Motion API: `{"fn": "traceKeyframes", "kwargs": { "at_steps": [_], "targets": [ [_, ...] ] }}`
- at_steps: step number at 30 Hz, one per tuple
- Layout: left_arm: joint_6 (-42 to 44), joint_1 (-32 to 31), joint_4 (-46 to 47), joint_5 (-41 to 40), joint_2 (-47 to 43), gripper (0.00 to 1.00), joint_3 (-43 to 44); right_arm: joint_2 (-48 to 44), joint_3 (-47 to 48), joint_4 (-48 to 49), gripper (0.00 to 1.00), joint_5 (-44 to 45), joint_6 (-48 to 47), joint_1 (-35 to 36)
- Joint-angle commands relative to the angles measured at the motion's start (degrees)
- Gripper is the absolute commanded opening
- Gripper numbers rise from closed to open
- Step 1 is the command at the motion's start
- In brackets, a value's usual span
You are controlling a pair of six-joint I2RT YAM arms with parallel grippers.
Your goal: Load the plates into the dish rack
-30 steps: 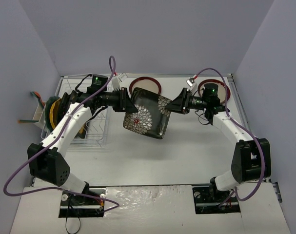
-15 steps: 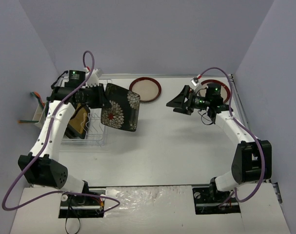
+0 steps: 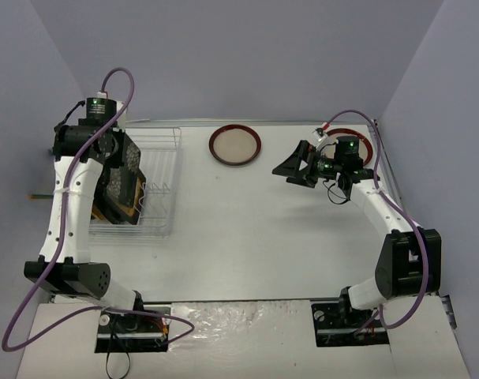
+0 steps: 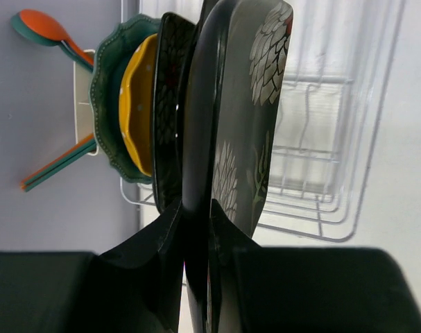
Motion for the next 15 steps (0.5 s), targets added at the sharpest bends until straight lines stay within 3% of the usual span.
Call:
{"fn": "traceKeyframes", "kwargs": {
  "at_steps": [1,15],
  "targets": [
    [3.46,0.18,4.86,-7.45,1.51,0.00,2.00,-1.99,2.43,1.27,1.00,0.23,-1.90,-0.11],
    [1.48,0.73,13.78,-4.90,4.52,0.00,-8.53,-1.12,2.40,0.40,1.00,1.01,-2.42,-0.19]
  ]
}}
